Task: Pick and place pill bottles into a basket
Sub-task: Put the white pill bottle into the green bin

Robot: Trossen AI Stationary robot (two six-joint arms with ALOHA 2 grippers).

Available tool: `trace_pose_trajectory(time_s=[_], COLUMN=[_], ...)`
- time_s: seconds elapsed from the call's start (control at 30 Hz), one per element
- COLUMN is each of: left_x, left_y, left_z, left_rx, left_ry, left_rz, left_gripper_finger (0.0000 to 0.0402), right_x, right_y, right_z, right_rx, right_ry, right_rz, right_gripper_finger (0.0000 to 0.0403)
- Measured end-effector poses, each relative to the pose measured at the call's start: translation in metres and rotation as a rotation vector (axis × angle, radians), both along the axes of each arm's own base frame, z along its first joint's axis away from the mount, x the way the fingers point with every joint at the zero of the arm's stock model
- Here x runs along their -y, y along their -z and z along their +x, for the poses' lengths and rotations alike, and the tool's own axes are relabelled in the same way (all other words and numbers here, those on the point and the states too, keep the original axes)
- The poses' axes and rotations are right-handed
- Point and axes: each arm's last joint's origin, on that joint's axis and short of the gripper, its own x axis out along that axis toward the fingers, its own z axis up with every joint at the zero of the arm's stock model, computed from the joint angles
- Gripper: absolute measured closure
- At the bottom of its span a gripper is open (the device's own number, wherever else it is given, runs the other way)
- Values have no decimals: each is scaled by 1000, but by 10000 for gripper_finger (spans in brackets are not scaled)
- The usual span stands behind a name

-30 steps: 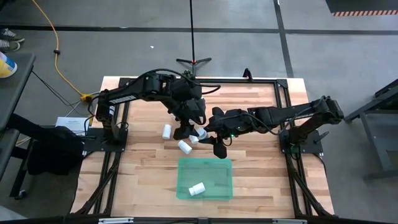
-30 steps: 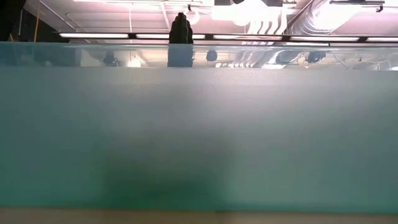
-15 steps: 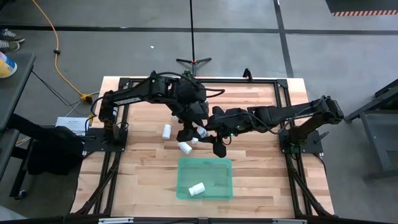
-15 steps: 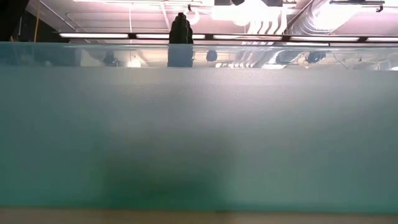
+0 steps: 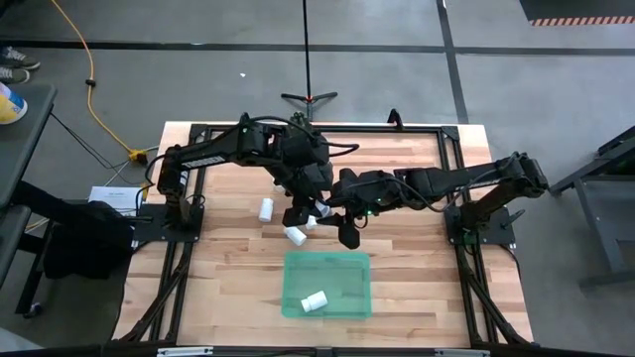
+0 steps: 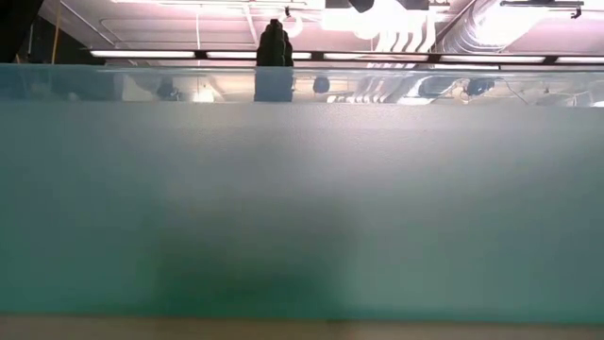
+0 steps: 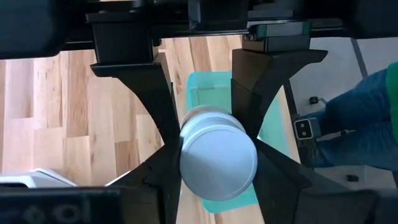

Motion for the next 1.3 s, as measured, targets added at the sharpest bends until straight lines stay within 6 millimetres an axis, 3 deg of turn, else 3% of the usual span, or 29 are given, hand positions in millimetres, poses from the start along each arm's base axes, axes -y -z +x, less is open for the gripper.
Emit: trace_pose_trajectory(time_s=[0.3,0.47,0.73,0.9,1.03,1.3], left_x=[1,1,2,13,26,54], left_y=[1,1,5,8,22,68], left_z=[1,0,-6,-8,-8,7], left_rx=[5,-5,-74,-118,-194,-280], left_ry=[39,49,50,65,69,91], left_rz=[-15,-29,-34,-26,6,0], left_gripper_finger=[210,210,210,210,210,210], right_x=[-1,-1,5,10,16,37], right_y=[4,17,35,43,47,47], right_z=[-3,-13,-31,-46,-54,-56], right_rx=[-65,-237,-500,-667,-750,-790], right_ry=[-76,-81,9,108,179,234], right_rz=[35,64,5,-71,-126,-149], right_gripper_finger=[196,171,167,167,166,166])
